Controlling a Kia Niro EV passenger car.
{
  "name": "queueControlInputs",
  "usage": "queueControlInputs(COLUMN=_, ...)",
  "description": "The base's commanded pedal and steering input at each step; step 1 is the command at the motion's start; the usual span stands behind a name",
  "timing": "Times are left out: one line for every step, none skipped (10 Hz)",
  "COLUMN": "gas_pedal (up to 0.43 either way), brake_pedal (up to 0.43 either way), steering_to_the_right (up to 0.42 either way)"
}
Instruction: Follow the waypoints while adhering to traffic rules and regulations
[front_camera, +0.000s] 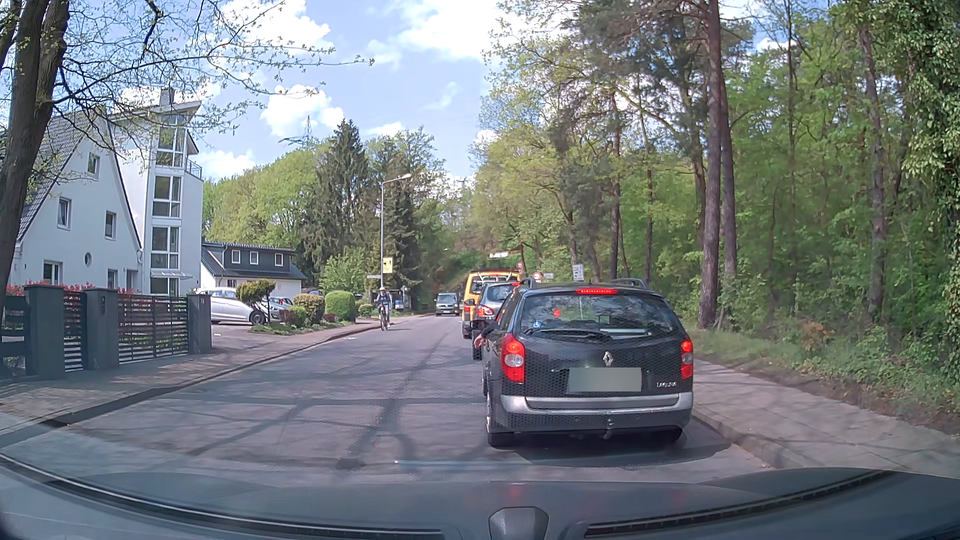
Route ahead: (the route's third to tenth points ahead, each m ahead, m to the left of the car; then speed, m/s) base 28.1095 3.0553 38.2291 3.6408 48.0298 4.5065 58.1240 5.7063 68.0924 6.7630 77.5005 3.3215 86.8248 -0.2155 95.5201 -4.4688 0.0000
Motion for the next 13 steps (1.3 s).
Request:
queueControlInputs(gas_pedal=0.0, brake_pedal=0.165, steering_to_the_right=0.001)
queueControlInputs(gas_pedal=0.0, brake_pedal=0.159, steering_to_the_right=0.001)
queueControlInputs(gas_pedal=0.0, brake_pedal=0.159, steering_to_the_right=0.002)
queueControlInputs(gas_pedal=0.0, brake_pedal=0.165, steering_to_the_right=0.001)
queueControlInputs(gas_pedal=0.0, brake_pedal=0.165, steering_to_the_right=0.001)
queueControlInputs(gas_pedal=0.0, brake_pedal=0.165, steering_to_the_right=0.001)
queueControlInputs(gas_pedal=0.0, brake_pedal=0.159, steering_to_the_right=0.001)
queueControlInputs(gas_pedal=0.0, brake_pedal=0.165, steering_to_the_right=0.002)
queueControlInputs(gas_pedal=0.0, brake_pedal=0.159, steering_to_the_right=0.001)
queueControlInputs(gas_pedal=0.0, brake_pedal=0.165, steering_to_the_right=0.001)
queueControlInputs(gas_pedal=0.0, brake_pedal=0.159, steering_to_the_right=0.001)
queueControlInputs(gas_pedal=0.0, brake_pedal=0.165, steering_to_the_right=0.001)
queueControlInputs(gas_pedal=0.0, brake_pedal=0.165, steering_to_the_right=0.001)
